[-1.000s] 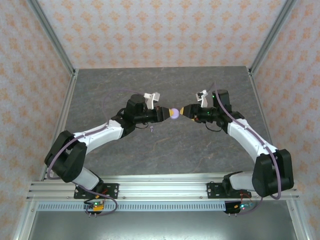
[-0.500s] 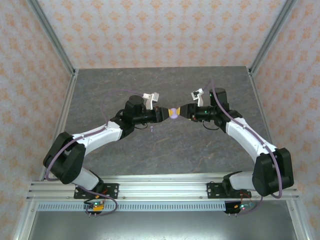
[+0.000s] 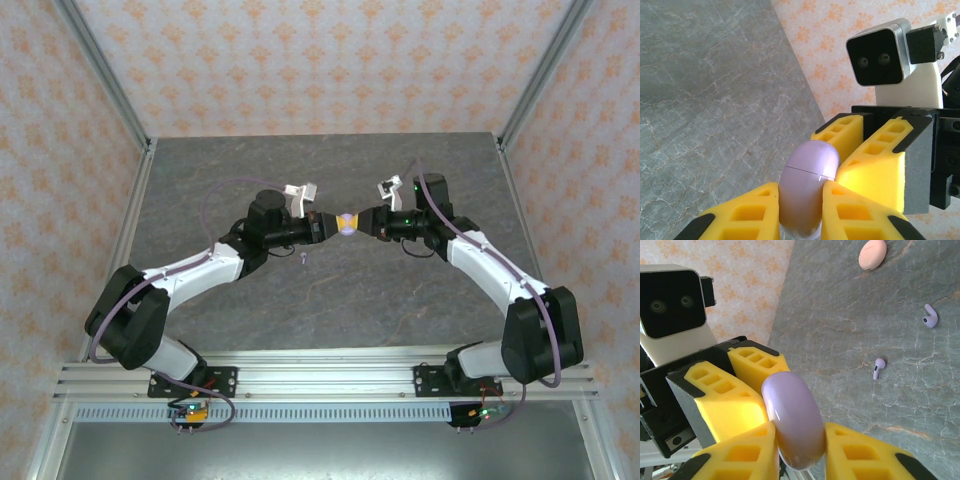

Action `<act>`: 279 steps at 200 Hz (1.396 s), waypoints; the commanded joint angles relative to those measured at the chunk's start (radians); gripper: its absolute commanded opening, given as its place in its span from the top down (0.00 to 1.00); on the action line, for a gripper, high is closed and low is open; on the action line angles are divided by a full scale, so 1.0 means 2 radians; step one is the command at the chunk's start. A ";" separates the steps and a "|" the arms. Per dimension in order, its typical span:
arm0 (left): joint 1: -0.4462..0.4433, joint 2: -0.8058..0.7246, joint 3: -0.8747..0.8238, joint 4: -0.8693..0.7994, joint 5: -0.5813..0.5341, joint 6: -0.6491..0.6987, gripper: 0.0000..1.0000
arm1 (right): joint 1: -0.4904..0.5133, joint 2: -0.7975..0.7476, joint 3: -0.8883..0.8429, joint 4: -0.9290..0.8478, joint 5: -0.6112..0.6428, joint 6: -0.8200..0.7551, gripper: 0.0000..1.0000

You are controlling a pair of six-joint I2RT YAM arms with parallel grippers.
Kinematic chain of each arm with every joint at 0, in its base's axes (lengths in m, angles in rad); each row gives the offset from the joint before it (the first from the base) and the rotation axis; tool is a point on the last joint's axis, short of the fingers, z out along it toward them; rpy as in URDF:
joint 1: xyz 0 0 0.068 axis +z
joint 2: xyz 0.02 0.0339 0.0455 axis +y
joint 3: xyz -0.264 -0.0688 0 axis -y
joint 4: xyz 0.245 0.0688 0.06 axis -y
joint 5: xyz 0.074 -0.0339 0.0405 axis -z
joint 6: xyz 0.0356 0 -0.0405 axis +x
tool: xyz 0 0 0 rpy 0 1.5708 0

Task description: Insert the wireless bluetooth earbuds into the charging case

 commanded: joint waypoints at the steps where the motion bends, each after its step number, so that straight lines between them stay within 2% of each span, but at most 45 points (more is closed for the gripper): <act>1: -0.002 -0.015 -0.005 0.025 0.012 0.004 0.78 | 0.003 0.000 0.018 0.015 -0.008 -0.003 0.80; 11: -0.001 -0.016 -0.005 0.021 0.012 0.007 0.73 | 0.003 -0.001 0.022 0.006 -0.008 -0.007 0.81; 33: -0.001 -0.021 -0.004 0.007 0.010 0.016 0.53 | 0.003 -0.003 0.031 -0.022 -0.006 -0.024 0.82; 70: 0.008 -0.041 0.005 -0.030 0.038 0.051 0.44 | 0.003 -0.007 0.059 -0.082 -0.016 -0.065 0.82; 109: 0.025 -0.073 0.022 -0.077 0.098 0.099 0.42 | 0.005 -0.003 0.112 -0.170 -0.042 -0.135 0.82; 144: 0.028 -0.085 0.024 -0.076 0.119 0.107 0.42 | 0.011 -0.005 0.147 -0.216 -0.062 -0.174 0.82; 175: 0.028 -0.081 0.017 -0.028 0.137 0.081 0.42 | 0.019 -0.003 0.162 -0.230 -0.074 -0.187 0.82; 279: 0.023 -0.067 0.025 -0.028 0.151 0.079 0.52 | 0.024 0.007 0.168 -0.225 -0.072 -0.185 0.81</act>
